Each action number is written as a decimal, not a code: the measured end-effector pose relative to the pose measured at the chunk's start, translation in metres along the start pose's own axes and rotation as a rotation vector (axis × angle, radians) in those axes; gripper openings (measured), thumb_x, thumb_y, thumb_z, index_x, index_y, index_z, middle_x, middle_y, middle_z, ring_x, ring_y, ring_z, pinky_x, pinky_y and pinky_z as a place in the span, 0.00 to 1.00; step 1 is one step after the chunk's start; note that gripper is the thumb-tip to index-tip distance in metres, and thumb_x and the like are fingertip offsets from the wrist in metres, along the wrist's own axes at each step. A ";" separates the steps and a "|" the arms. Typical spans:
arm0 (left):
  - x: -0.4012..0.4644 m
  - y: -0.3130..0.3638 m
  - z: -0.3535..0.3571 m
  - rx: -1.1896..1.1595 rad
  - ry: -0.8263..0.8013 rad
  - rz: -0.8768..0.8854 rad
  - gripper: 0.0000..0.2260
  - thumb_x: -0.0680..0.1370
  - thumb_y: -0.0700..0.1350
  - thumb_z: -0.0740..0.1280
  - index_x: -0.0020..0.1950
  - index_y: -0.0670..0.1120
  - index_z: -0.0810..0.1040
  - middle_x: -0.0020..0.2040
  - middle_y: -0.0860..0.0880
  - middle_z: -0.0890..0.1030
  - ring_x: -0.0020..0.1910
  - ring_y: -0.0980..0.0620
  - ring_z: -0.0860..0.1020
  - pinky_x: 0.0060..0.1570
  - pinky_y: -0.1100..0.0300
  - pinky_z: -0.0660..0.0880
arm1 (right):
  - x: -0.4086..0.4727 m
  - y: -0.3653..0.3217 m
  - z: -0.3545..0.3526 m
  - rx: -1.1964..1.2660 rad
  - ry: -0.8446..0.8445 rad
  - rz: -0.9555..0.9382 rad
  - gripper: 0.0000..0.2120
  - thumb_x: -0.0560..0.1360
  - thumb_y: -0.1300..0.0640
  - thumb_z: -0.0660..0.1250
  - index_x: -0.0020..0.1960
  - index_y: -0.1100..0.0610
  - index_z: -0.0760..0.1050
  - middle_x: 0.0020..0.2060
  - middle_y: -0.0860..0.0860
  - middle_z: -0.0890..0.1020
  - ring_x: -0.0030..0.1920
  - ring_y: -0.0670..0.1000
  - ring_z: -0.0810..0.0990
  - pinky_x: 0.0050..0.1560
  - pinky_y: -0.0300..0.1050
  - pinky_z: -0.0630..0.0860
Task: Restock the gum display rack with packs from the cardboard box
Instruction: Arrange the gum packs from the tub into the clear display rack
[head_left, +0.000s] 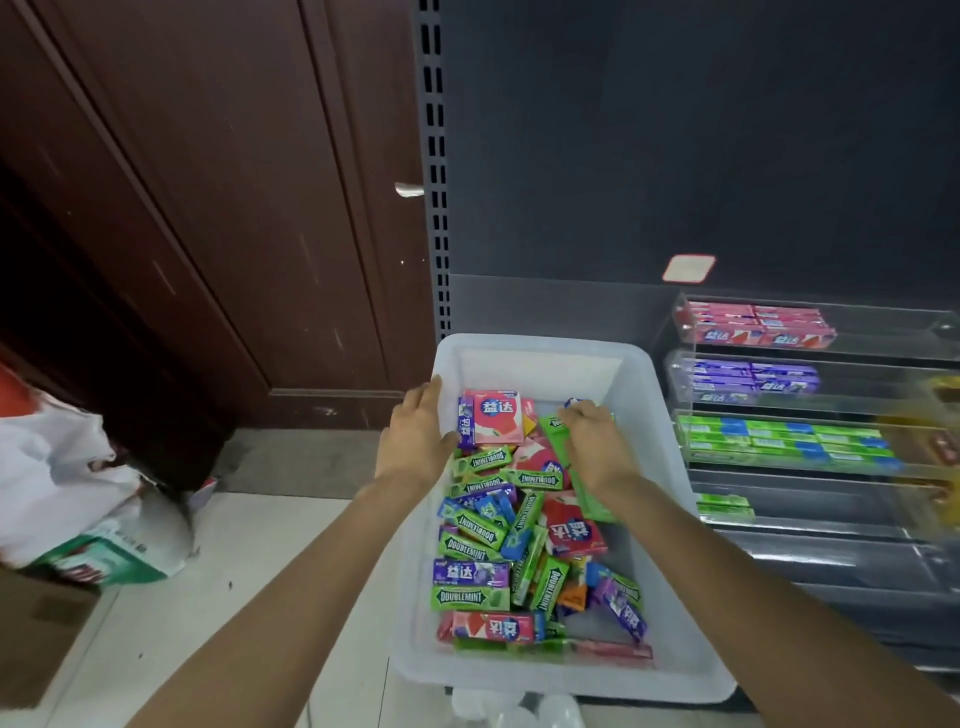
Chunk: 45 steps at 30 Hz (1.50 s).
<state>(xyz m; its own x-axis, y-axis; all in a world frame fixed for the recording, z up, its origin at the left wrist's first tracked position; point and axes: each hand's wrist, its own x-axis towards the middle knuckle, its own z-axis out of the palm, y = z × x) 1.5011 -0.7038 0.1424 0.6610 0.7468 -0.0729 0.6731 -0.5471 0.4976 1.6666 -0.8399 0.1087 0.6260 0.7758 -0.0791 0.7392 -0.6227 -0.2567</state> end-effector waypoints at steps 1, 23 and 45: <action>0.000 0.000 0.000 0.001 0.001 -0.001 0.32 0.77 0.44 0.66 0.76 0.45 0.54 0.74 0.46 0.62 0.71 0.45 0.63 0.68 0.50 0.65 | 0.003 0.001 -0.002 -0.049 -0.003 -0.006 0.20 0.73 0.72 0.60 0.63 0.61 0.72 0.61 0.56 0.72 0.61 0.55 0.70 0.60 0.46 0.70; -0.003 0.000 -0.025 -0.547 0.178 0.003 0.03 0.76 0.43 0.68 0.48 0.46 0.80 0.35 0.53 0.80 0.32 0.66 0.78 0.33 0.77 0.68 | 0.001 -0.048 -0.014 0.345 -0.051 -0.211 0.12 0.76 0.57 0.67 0.59 0.57 0.75 0.53 0.51 0.79 0.52 0.49 0.79 0.56 0.47 0.76; -0.031 -0.031 -0.038 -0.666 0.177 0.012 0.03 0.75 0.44 0.69 0.48 0.47 0.80 0.36 0.54 0.81 0.33 0.65 0.78 0.35 0.75 0.70 | -0.014 -0.064 -0.017 0.488 -0.018 -0.083 0.05 0.76 0.61 0.65 0.52 0.57 0.74 0.48 0.51 0.75 0.47 0.50 0.76 0.48 0.42 0.72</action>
<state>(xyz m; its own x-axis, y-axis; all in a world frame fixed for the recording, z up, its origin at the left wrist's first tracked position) 1.4466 -0.6957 0.1618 0.5648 0.8237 0.0505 0.2808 -0.2494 0.9268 1.6144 -0.8124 0.1428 0.5628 0.8248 -0.0546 0.5811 -0.4417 -0.6835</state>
